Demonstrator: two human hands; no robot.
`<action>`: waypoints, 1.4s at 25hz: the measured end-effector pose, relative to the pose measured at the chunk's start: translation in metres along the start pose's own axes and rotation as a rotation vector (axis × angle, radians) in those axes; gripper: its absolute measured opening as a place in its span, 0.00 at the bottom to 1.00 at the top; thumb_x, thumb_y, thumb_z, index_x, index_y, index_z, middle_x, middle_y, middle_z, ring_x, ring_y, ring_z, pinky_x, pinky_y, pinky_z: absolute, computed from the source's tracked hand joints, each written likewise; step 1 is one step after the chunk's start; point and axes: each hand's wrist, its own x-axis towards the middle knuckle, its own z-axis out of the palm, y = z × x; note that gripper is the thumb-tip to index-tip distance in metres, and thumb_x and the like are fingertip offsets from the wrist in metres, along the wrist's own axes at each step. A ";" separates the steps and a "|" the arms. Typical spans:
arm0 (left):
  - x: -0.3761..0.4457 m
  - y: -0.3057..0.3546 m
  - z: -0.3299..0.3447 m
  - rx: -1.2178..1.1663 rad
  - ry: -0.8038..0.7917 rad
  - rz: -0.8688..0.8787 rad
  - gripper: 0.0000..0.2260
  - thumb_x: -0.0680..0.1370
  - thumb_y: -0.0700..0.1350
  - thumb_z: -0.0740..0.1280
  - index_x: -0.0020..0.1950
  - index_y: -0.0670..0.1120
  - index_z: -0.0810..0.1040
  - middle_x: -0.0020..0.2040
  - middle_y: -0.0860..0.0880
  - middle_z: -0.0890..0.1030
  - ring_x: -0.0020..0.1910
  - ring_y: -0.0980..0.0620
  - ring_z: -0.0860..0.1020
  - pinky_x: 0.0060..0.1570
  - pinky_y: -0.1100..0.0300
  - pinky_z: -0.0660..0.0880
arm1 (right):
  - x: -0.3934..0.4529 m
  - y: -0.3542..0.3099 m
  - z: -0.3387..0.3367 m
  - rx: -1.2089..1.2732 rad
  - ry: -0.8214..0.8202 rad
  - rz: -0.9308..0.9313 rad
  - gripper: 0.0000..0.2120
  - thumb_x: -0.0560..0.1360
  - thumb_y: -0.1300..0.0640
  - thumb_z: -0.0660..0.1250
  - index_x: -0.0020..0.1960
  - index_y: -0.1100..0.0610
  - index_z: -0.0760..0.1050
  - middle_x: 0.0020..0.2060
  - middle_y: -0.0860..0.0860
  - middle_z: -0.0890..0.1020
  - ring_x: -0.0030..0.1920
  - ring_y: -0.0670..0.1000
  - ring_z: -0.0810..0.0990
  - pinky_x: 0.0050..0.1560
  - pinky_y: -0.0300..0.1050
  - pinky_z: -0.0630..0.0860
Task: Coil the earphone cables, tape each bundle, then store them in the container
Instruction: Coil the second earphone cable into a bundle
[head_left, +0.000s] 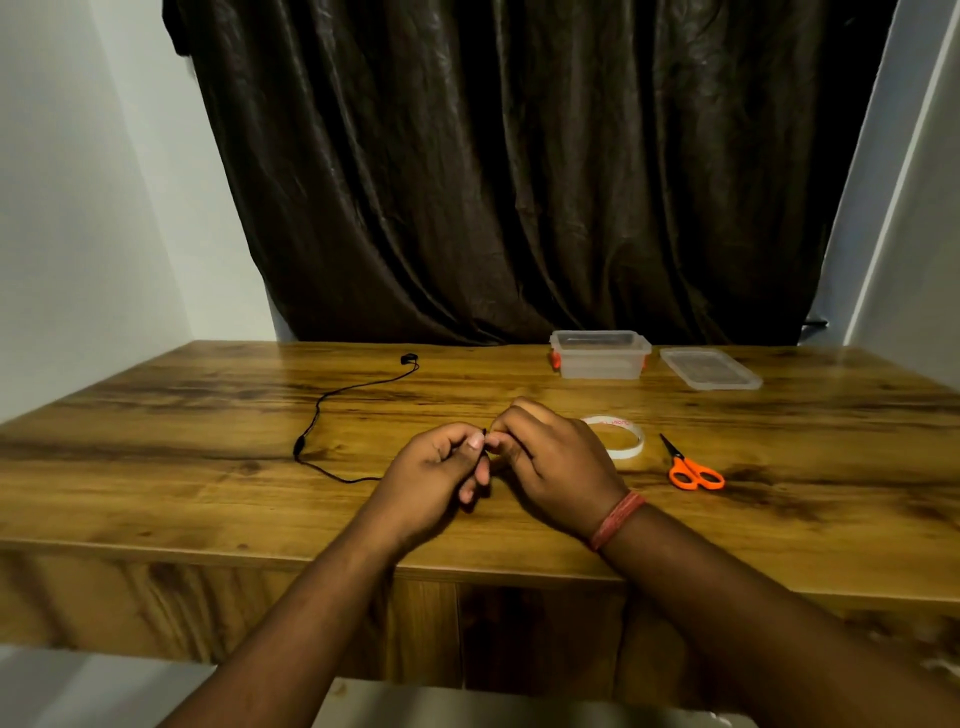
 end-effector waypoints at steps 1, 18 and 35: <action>0.000 0.001 0.001 -0.012 -0.003 -0.008 0.13 0.80 0.49 0.60 0.39 0.45 0.75 0.26 0.51 0.72 0.29 0.47 0.65 0.37 0.51 0.66 | 0.000 -0.001 0.001 -0.004 0.010 0.005 0.09 0.82 0.49 0.57 0.49 0.51 0.73 0.43 0.46 0.75 0.37 0.49 0.75 0.34 0.48 0.71; -0.009 0.011 -0.020 -0.624 -0.038 0.045 0.17 0.67 0.46 0.78 0.52 0.40 0.84 0.37 0.46 0.80 0.30 0.56 0.76 0.32 0.63 0.76 | -0.003 0.000 0.014 0.053 -0.279 -0.120 0.07 0.83 0.53 0.59 0.53 0.55 0.73 0.48 0.51 0.77 0.46 0.52 0.77 0.44 0.50 0.74; 0.001 -0.001 0.000 -0.030 0.054 -0.059 0.07 0.79 0.37 0.64 0.44 0.41 0.80 0.34 0.45 0.79 0.35 0.47 0.76 0.42 0.54 0.73 | -0.006 -0.009 0.001 -0.009 -0.156 -0.216 0.07 0.81 0.53 0.60 0.52 0.54 0.75 0.46 0.49 0.78 0.42 0.51 0.77 0.40 0.46 0.73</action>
